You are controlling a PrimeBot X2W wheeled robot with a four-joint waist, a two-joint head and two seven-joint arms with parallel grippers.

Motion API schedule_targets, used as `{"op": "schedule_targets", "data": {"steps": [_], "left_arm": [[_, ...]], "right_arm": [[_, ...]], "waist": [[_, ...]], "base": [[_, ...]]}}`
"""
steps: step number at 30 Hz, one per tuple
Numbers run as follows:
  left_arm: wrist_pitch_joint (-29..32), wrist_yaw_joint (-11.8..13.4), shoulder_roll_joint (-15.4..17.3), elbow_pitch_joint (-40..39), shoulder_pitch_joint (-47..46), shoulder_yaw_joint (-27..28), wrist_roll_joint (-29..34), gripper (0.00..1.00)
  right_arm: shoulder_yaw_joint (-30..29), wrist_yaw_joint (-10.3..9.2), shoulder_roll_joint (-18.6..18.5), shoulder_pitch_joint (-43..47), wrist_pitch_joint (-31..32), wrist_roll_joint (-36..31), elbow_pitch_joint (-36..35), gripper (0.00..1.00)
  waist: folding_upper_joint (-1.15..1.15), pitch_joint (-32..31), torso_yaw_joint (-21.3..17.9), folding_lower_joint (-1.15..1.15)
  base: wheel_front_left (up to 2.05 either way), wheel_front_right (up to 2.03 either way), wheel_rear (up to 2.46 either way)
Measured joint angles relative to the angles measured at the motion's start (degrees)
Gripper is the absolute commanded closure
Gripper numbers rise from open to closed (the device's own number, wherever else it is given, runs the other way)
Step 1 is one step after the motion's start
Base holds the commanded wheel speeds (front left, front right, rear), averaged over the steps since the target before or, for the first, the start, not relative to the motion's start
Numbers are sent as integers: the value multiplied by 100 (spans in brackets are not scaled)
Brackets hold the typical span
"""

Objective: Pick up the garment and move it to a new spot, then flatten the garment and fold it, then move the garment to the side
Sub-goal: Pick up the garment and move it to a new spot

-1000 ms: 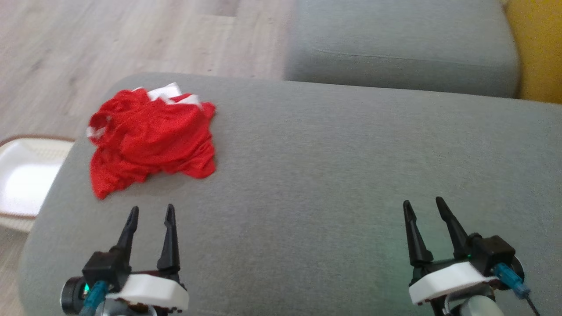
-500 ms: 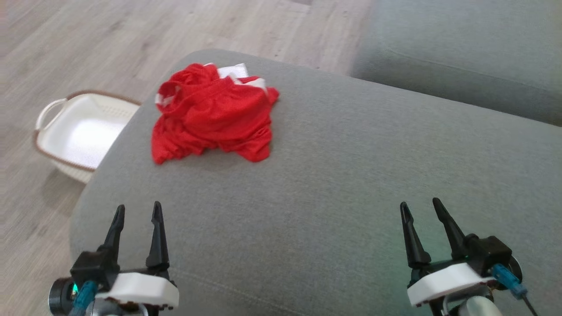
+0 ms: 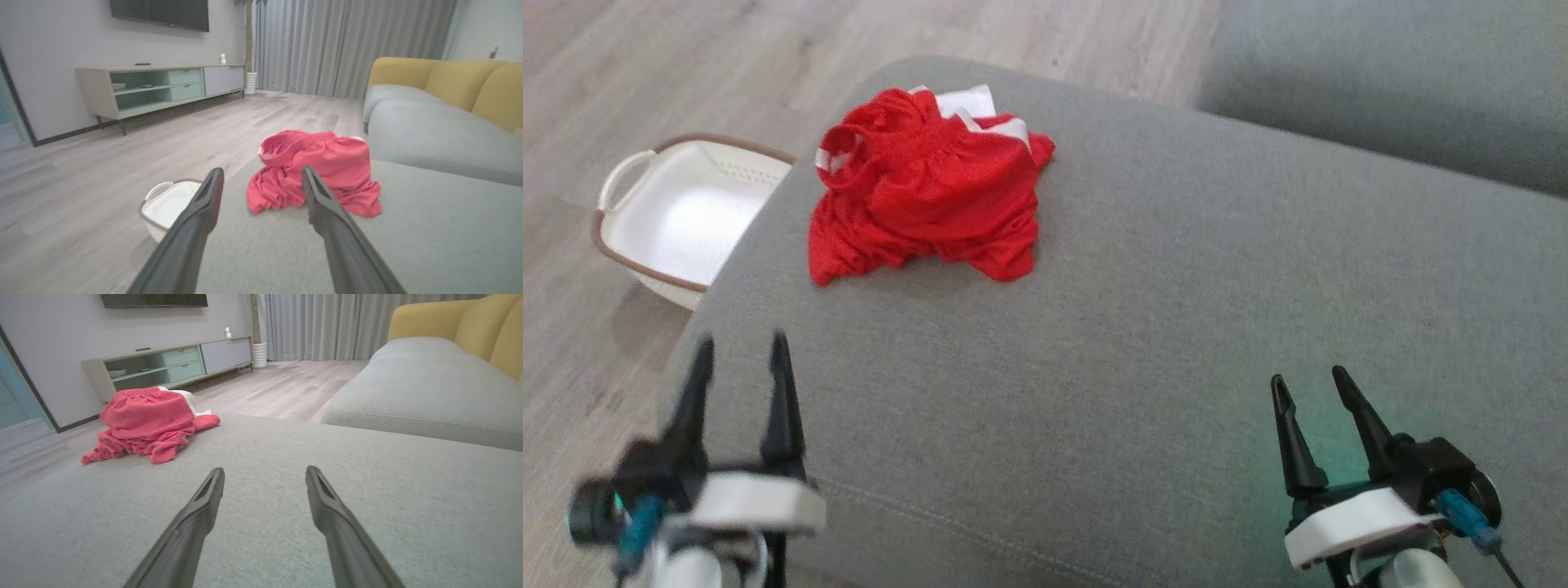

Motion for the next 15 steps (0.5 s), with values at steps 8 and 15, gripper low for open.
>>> {"op": "schedule_targets", "data": {"steps": [8,15], "left_arm": [[-41,-590,432,492,-2654,-160,154,0],[877,-781,542,2197,-5066,-734,45,0]], "right_arm": [[-163,0,-123,-318,0,-397,-56,0],[-248,0,-486,-809,-1,-410,-269,0]], "waist": [[0,798,-415,0],[0,1491,-662,1]], "base": [[0,0,0],[0,0,0]]}}
